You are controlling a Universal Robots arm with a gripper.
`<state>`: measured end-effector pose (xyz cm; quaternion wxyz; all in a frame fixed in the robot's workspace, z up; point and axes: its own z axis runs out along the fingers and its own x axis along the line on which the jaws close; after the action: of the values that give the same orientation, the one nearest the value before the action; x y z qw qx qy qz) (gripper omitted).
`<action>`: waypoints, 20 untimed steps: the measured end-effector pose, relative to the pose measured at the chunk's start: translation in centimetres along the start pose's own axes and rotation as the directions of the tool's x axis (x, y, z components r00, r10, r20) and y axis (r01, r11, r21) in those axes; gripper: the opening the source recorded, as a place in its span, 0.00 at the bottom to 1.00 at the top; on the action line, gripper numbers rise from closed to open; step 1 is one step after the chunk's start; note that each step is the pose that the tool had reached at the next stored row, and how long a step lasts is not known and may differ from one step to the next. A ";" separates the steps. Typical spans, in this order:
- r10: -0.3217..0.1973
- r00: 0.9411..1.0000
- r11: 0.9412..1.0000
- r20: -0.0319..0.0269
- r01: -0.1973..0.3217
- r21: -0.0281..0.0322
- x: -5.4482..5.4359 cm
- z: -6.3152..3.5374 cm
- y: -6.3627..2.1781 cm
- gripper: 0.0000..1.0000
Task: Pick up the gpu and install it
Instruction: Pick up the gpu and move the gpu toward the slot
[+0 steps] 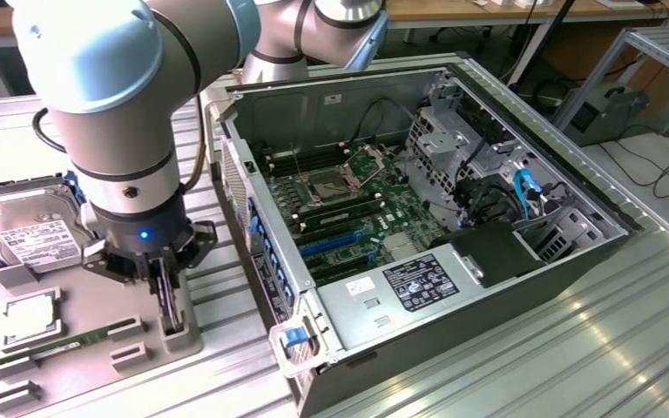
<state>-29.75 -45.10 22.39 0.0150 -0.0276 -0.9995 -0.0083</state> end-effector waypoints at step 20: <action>0.000 1.000 1.000 0.000 0.000 0.000 0.1 -1.78 0.03 0.28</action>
<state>-29.75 -45.10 24.18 0.0151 -0.0276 -0.9995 -0.0083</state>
